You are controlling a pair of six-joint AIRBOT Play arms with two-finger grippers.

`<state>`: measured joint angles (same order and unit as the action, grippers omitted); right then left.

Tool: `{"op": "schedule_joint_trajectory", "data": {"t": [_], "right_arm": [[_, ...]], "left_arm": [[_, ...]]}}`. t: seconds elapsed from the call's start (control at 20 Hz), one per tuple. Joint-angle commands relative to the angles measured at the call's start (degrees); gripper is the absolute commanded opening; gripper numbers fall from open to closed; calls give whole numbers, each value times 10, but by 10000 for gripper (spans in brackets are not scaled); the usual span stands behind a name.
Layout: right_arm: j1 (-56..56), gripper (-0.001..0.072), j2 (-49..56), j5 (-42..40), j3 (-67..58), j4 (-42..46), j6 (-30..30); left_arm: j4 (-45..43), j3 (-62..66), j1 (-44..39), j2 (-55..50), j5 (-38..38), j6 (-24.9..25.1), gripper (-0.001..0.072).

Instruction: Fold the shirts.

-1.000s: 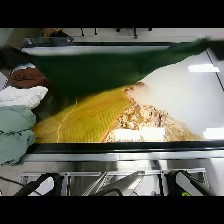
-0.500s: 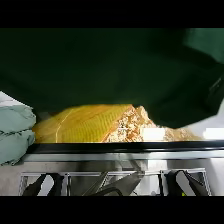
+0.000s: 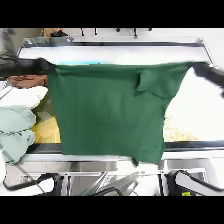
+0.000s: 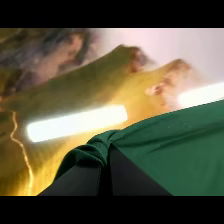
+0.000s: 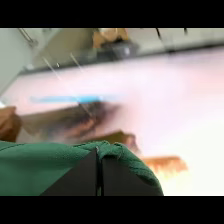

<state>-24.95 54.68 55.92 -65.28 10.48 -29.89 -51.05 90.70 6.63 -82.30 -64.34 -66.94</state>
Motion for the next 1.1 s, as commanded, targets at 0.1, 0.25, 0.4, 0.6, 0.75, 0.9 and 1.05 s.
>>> {"op": "schedule_joint_trajectory", "data": {"t": [0.1,0.25,0.4,0.6,0.75,0.9,1.05], "right_arm": [[66,17,244,-62,-76,-13,19],[65,17,313,-59,-180,-9,-16],[65,17,315,-45,-200,46,-38],[82,17,318,-14,-177,206,-124],[103,17,318,-33,-120,217,-123],[116,17,318,-62,-90,218,-122],[125,18,318,-64,-89,210,-122]], "left_arm": [[-34,129,-24,-233,33,5,5],[-35,227,-18,-290,21,2,5],[-35,263,-3,-315,-20,-11,5],[-76,207,1,-318,-16,-10,6],[-112,162,-4,-320,16,-10,6],[-114,129,-4,-320,56,-2,6],[-113,124,-4,-321,61,1,6]]}}
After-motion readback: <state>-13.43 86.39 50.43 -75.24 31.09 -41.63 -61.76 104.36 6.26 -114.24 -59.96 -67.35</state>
